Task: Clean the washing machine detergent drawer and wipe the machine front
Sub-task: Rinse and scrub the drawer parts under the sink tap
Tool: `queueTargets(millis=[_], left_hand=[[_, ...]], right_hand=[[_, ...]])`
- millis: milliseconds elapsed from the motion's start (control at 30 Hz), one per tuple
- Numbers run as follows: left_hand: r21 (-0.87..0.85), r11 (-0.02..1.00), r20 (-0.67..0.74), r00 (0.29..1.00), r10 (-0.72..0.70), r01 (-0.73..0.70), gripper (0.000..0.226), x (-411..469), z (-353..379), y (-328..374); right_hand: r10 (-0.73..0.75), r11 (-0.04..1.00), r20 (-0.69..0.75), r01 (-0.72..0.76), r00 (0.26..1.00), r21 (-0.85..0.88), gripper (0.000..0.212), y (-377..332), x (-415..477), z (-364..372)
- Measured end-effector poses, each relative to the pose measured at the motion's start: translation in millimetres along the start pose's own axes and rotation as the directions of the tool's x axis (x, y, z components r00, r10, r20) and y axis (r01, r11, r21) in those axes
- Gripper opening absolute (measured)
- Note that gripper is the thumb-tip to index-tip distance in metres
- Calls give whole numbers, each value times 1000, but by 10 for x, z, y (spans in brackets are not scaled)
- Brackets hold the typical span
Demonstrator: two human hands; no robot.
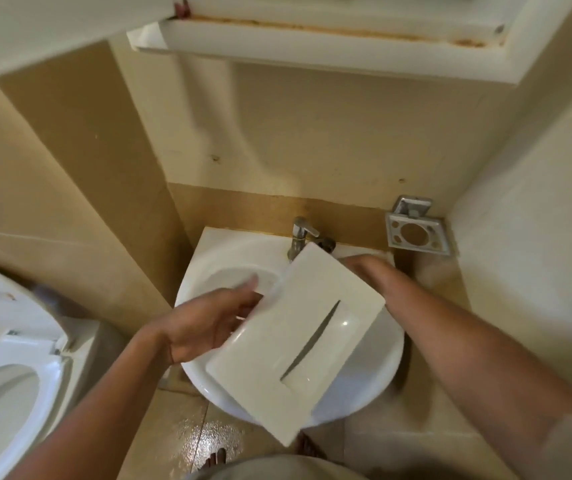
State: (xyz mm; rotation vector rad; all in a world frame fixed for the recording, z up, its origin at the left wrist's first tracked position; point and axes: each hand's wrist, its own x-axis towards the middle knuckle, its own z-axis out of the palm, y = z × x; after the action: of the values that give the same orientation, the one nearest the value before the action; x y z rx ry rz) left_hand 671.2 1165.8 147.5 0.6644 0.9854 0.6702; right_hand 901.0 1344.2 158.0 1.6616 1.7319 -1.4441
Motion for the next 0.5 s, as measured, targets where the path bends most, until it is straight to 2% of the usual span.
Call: queueTargets(millis=[33,100,167,200,233,300,367,433,500], left_hand=[[107,994,20,1000,18,-20,55,-34,42,-4],[210,974,-3,996,87,-84,40,-56,99,-95],[178,975,-53,988,146,-134,40,-138,77,-248],[142,978,-90,982,168,-154,41,-170,80,-318],[105,979,-130,973,189,-176,42,-199,70,-378],[46,973,-231,945,231,-226,41,-192,86,-453],[-8,966,-361,902,238,-259,39,-104,145,-485],[-65,956,-478,850,223,-287,37,13,206,-477],[-117,946,-564,804,188,-303,34,140,219,-482]], right_hand=[[-33,999,39,34,999,-34,27,-148,-4,10],[-73,996,202,59,977,74,26,-382,30,92],[-95,979,383,17,919,202,56,-492,114,120],[-116,963,417,0,902,268,72,-481,134,87],[-167,937,412,14,896,350,79,-449,151,44],[-269,846,326,61,906,529,69,-297,194,-6],[-267,727,117,120,957,676,45,-53,255,81],[-141,591,-100,165,985,790,24,189,369,298],[15,445,-163,140,986,884,18,380,500,562]])
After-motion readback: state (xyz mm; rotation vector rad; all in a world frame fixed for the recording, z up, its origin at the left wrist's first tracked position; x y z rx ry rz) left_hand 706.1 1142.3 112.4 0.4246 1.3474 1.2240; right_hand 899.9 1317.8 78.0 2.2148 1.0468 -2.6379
